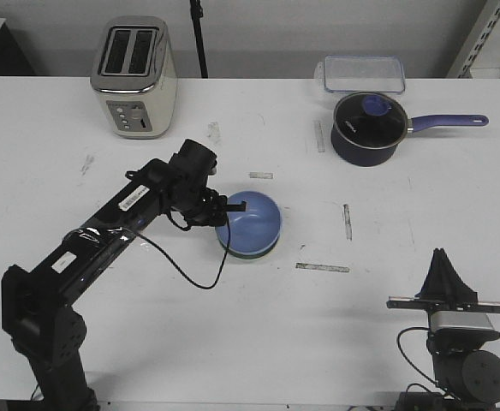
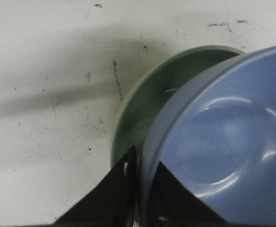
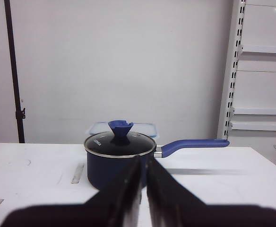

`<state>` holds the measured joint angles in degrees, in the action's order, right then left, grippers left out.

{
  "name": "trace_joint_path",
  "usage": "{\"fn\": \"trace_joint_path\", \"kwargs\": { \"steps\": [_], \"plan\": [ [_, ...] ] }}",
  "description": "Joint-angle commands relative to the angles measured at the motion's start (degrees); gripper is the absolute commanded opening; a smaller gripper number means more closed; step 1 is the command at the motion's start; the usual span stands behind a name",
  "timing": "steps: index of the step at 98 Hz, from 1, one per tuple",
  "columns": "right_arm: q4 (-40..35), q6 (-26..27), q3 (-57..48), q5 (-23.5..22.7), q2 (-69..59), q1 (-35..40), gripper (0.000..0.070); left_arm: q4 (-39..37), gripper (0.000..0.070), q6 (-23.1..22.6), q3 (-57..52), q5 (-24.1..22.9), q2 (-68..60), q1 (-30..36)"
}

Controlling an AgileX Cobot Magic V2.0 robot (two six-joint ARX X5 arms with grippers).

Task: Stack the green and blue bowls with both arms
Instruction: 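Carry the blue bowl with the left gripper over the green bowl, then lower the blue bowl into the green bowl and open the left gripper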

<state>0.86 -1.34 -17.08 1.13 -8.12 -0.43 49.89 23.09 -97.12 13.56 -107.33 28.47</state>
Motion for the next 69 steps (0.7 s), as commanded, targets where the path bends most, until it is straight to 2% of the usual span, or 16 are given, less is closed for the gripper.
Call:
{"fn": "trace_joint_path", "kwargs": {
  "steps": [1, 15, 26, 39, 55, 69],
  "plan": [
    [0.61, -0.02, -0.20, 0.02, 0.17, -0.02, 0.0009, -0.61, 0.0002, 0.35, -1.40, 0.20, -1.20, 0.61],
    [0.61, -0.02, -0.20, 0.02, 0.17, -0.02, 0.0009, -1.66, 0.0020, 0.35, -1.40, 0.20, -1.36, 0.74],
    [0.61, -0.02, -0.20, 0.02, 0.17, -0.02, 0.0009, -2.08, 0.0136, 0.33, -1.40, 0.20, -1.38, 0.74],
    [0.61, -0.02, -0.20, 0.02, 0.17, -0.02, 0.0009, -2.03, 0.0147, 0.33, -1.40, 0.20, -1.38, 0.85],
    [0.61, -0.02, -0.20, 0.02, 0.17, -0.02, 0.0009, -1.97, 0.0299, 0.28, -1.40, 0.20, -0.94, 0.90],
    [0.61, -0.02, -0.20, 0.02, 0.17, -0.02, 0.0009, -1.81, 0.0303, 0.31, -1.40, 0.20, 0.52, 0.90]
  ]
}}
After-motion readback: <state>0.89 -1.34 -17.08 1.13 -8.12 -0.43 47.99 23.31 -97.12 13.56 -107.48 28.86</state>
